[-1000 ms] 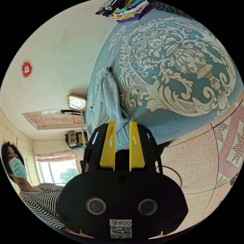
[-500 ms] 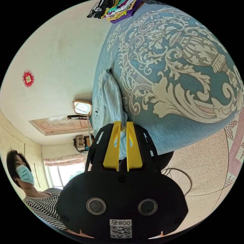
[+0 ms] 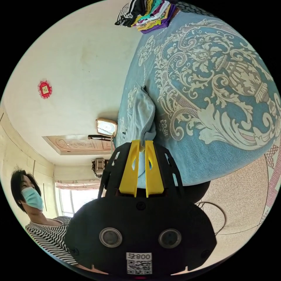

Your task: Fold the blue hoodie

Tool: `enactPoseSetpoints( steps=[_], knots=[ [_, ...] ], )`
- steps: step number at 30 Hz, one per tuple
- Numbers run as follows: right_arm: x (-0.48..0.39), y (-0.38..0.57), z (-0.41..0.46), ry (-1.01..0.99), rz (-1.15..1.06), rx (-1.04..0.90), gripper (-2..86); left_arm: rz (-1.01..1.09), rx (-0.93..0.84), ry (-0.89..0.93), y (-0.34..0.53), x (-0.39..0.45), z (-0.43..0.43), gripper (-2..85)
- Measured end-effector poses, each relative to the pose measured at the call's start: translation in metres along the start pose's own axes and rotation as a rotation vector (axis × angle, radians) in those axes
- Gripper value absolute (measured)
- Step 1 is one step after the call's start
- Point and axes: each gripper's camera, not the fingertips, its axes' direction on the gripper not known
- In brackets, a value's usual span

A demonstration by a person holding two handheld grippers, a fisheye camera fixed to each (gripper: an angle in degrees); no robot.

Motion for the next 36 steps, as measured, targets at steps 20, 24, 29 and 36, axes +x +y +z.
enactPoseSetpoints(
  steps=[20, 24, 29, 36],
  knots=[
    [-0.109, -0.026, 0.070, 0.082, -0.283, -0.167, 3.0, 1.317, -0.538, -0.364, 0.178, 0.374, 0.383, 6.8],
    [-0.106, -0.050, 0.072, 0.057, -0.298, -0.219, 3.5, 1.281, -0.513, -0.335, 0.179, 0.387, 0.395, 4.0],
    [-0.066, -0.084, 0.049, -0.044, -0.174, -0.102, 5.3, 1.080, -0.461, -0.242, 0.160, 0.393, 0.398, 3.0],
    [-0.002, -0.158, 0.087, -0.138, 0.046, -0.138, 11.1, 1.083, -0.484, -0.214, 0.173, 0.417, 0.421, 2.7]
  ],
)
